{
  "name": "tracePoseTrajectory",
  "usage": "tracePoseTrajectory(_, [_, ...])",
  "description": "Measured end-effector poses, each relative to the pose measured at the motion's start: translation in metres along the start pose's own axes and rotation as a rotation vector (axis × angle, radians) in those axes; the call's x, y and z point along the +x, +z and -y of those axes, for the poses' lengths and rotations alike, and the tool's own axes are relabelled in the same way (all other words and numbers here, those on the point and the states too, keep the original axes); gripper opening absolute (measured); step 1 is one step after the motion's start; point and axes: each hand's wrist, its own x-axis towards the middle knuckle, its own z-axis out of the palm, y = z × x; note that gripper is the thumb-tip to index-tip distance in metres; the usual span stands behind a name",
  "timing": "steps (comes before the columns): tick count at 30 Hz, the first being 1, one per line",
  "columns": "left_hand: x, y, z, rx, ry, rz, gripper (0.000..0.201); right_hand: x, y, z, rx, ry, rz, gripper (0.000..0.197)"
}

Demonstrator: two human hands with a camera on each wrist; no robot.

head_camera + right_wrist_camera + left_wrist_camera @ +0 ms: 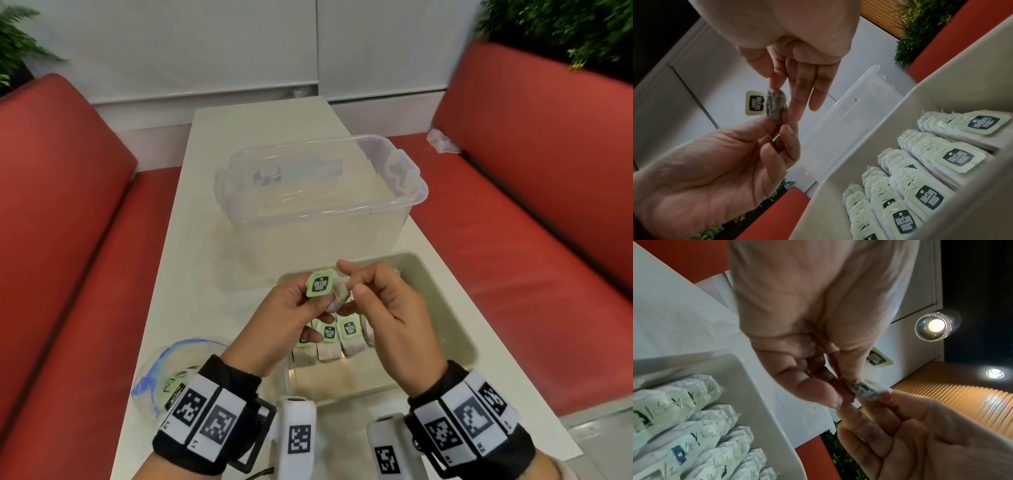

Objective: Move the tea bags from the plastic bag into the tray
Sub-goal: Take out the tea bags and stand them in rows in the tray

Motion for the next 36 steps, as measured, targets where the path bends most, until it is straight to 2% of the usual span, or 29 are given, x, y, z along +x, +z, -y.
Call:
tracePoseTrajectory(3, [-0.003, 0.004, -0.001, 0.031, 0.008, 0.057, 0.016, -0.001, -0.003, 0.002, -0.036, -0.021, 0.034, 0.017])
tracePoseTrajectory(5, [-0.005, 0.008, -0.005, -0.002, 0.051, 0.043, 0.014, -0.002, -0.001, 0.004, -0.024, -0.009, 0.03, 0.022])
tracePoseTrajectory(9, [-0.003, 0.012, -0.006, -0.061, 0.143, -0.1, 0.013, -0.008, 0.004, 0.007, 0.02, 0.054, 0.025, 0.021])
tracePoseTrajectory(12, [-0.001, 0.013, -0.001, -0.062, 0.171, -0.203, 0.013, -0.014, 0.007, 0.006, 0.044, 0.114, -0.01, 0.007])
tracePoseTrajectory(13, [0.0, 0.014, 0.0, -0.066, 0.172, -0.224, 0.015, -0.015, 0.009, 0.005, 0.065, 0.134, -0.027, 0.007])
tracePoseTrajectory(17, [0.0, 0.017, -0.001, -0.123, 0.161, -0.206, 0.02, -0.024, 0.013, 0.002, 0.12, 0.19, -0.055, 0.026])
tracePoseTrajectory(20, [0.003, 0.016, -0.002, -0.2, 0.126, -0.243, 0.018, -0.033, 0.012, -0.001, 0.046, 0.121, -0.006, 0.045])
tracePoseTrajectory(22, [0.005, 0.014, -0.004, -0.24, 0.11, -0.262, 0.015, -0.035, 0.008, 0.002, -0.014, 0.084, 0.022, 0.049])
tracePoseTrajectory(24, [0.006, 0.012, -0.005, -0.183, 0.088, -0.234, 0.014, -0.032, 0.001, 0.005, -0.074, 0.039, -0.01, 0.039])
tracePoseTrajectory(26, [0.005, 0.013, -0.005, -0.052, 0.07, -0.175, 0.014, -0.021, -0.007, 0.01, -0.177, -0.03, -0.093, 0.015])
tracePoseTrajectory(27, [0.005, 0.013, -0.005, 0.021, 0.073, -0.147, 0.014, -0.014, -0.011, 0.012, -0.244, -0.06, -0.112, 0.012])
tracePoseTrajectory(28, [0.005, 0.014, -0.005, 0.095, 0.083, -0.123, 0.015, -0.006, -0.015, 0.014, -0.333, -0.077, -0.109, 0.023])
tracePoseTrajectory(30, [0.003, 0.018, -0.007, 0.236, 0.116, -0.091, 0.018, 0.01, -0.021, 0.016, -0.473, -0.04, -0.023, 0.039])
tracePoseTrajectory(31, [0.003, 0.02, -0.008, 0.308, 0.138, -0.089, 0.021, 0.016, -0.023, 0.018, -0.521, -0.006, 0.037, 0.039])
tracePoseTrajectory(34, [0.001, 0.024, -0.012, 0.442, 0.177, -0.063, 0.016, 0.028, -0.026, 0.027, -0.616, 0.019, 0.135, 0.008])
tracePoseTrajectory(35, [0.001, 0.025, -0.012, 0.439, 0.166, -0.046, 0.011, 0.031, -0.028, 0.029, -0.619, 0.019, 0.147, 0.005])
tracePoseTrajectory(36, [0.001, 0.026, -0.012, 0.433, 0.147, -0.035, 0.009, 0.033, -0.03, 0.029, -0.615, 0.026, 0.156, 0.01])
